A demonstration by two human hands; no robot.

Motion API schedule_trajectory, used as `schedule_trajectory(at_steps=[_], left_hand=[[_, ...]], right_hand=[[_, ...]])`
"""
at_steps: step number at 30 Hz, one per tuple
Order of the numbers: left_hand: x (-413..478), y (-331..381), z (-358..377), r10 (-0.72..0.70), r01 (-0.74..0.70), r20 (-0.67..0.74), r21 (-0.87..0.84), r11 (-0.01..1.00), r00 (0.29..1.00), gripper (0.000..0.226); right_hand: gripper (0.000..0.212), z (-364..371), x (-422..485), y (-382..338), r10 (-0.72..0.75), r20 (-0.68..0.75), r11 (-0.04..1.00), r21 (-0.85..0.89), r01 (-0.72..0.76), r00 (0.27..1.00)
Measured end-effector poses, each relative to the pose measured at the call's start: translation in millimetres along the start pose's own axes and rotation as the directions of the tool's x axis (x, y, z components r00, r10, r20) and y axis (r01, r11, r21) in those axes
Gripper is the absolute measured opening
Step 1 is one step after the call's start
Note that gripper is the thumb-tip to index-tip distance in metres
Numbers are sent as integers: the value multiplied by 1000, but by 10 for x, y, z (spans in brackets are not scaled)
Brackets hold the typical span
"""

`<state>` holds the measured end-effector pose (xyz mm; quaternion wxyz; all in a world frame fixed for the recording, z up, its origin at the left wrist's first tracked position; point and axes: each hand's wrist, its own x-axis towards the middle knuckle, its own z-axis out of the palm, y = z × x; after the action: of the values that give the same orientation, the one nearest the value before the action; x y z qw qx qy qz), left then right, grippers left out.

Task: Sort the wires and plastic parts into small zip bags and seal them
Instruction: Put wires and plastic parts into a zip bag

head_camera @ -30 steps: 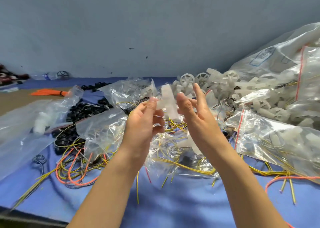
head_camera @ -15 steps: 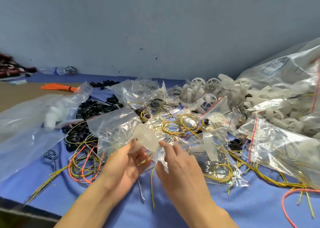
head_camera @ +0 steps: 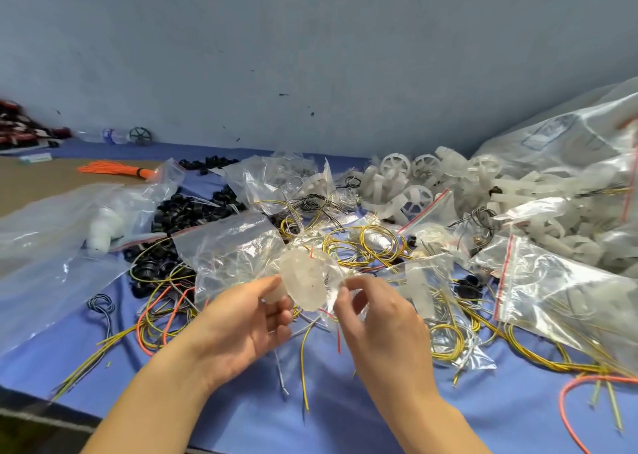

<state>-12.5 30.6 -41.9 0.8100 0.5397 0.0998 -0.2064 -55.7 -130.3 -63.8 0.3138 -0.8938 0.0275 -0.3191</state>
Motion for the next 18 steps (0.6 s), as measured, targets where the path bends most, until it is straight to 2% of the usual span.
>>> schedule_trajectory(at_steps=[2,4,6,7,8,11,13,15,18], left_hand=[[-14,-10,39,47,-49,24,82,995,999,18],[17,-50,105,150,-152,33,321,935,988,17],[52,-75,172,355,-324,86,647,691,931,19],[59,-68,204,428,-406,158,703,585,890,19],[54,-54,228,445,-472,239,696,542,863,20],[-34,0,284,273,-506,432,655,561,860,26],[-41,-4,300,174,-459,438,712,532,882,38],[-13,-43,361,179,-430,407,689,584,895,42],[7,-99,494,240,-428,364,631,647,900,29]], right_hand=[[4,-22,1,0,-55,-54,998,25,57,997],[4,-60,1,-21,-136,-109,991,3,137,985],[13,-87,7,-34,-227,-144,974,-42,224,963],[16,-95,12,-26,-281,-156,959,-72,273,947],[18,-108,17,-14,-326,-165,945,-98,313,931],[18,-147,27,33,-390,-172,918,-143,369,904],[19,-159,13,36,-424,-144,902,-159,402,894],[20,-153,-12,17,-473,-118,876,-169,452,873],[20,-158,-17,-5,-503,-116,862,-139,487,856]])
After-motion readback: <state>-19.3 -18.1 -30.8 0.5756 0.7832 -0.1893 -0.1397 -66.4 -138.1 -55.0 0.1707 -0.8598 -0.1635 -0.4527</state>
